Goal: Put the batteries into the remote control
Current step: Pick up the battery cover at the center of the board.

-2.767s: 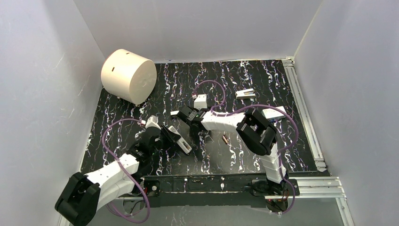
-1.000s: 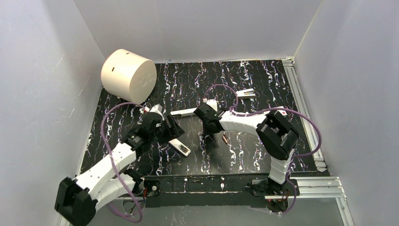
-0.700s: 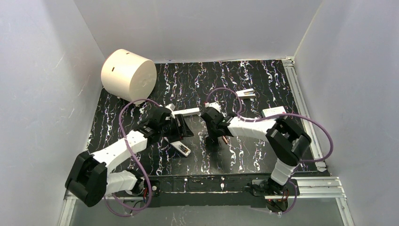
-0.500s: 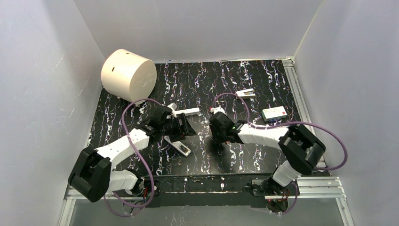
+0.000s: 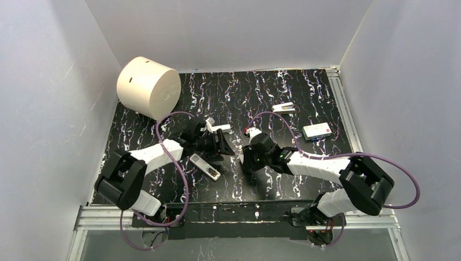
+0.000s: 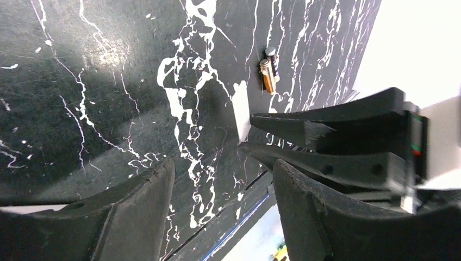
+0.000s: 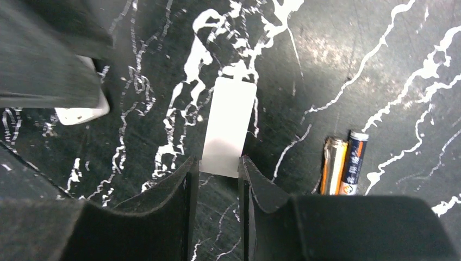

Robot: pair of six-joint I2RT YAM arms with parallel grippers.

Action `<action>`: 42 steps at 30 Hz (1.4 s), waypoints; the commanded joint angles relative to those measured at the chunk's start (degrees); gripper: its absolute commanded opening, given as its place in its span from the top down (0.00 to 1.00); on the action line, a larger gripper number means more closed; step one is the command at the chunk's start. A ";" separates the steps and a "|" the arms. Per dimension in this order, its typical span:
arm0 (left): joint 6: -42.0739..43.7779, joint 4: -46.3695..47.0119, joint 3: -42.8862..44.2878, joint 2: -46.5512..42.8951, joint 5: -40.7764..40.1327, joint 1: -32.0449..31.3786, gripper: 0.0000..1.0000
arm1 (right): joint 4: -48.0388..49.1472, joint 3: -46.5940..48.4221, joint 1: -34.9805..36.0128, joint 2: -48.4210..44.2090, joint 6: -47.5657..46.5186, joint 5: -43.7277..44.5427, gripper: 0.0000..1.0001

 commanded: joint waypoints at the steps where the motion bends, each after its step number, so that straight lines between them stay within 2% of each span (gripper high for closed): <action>1: -0.39 1.23 2.65 3.40 5.81 -0.28 0.36 | 4.95 -0.41 0.28 -2.27 -1.51 -3.99 0.69; 6: -1.47 1.31 5.19 7.68 9.94 -0.68 0.37 | 6.41 -0.53 0.48 -3.14 -2.15 -6.56 0.69; 12: -3.52 3.03 5.15 9.70 11.25 -0.76 0.39 | 6.94 -0.34 0.59 -3.70 -2.25 -8.23 0.69; 20: -8.77 10.13 3.90 12.36 15.41 -1.08 0.68 | 7.71 0.40 0.53 -3.05 -0.12 -8.46 0.69; 23: -9.12 10.63 3.08 12.44 15.79 -1.13 0.75 | 8.10 0.69 0.58 -2.79 0.24 -8.29 0.69; 28: -8.93 11.00 2.60 11.87 15.87 -1.13 0.97 | 8.43 1.04 0.54 -2.24 0.64 -7.97 0.69; 29: -8.57 11.13 2.68 11.85 15.96 -1.13 1.00 | 8.40 1.04 0.54 -2.22 0.67 -7.93 0.69; 32: -6.85 11.56 2.69 11.20 15.96 -1.13 1.00 | 8.35 0.92 0.59 -2.64 1.13 -7.72 0.68; 34: -4.99 11.71 2.69 10.08 15.37 -1.13 1.00 | 7.39 0.95 0.56 -3.55 1.74 -6.66 0.60; 37: -1.84 11.78 2.69 7.13 13.55 -0.93 1.00 | 7.45 0.12 0.56 -7.01 3.80 -6.16 0.31; 38: -1.00 11.89 2.73 5.92 12.93 -0.83 1.00 | 8.11 -0.47 0.55 -8.93 5.40 -5.44 0.25; 40: -0.08 12.83 2.93 3.23 12.26 -0.50 1.00 | 10.07 -1.96 0.40 -12.88 9.31 -4.21 0.17; 42: -0.19 14.01 3.27 0.86 11.94 0.06 1.00 | 11.78 -3.59 0.25 -17.19 14.40 -0.03 0.15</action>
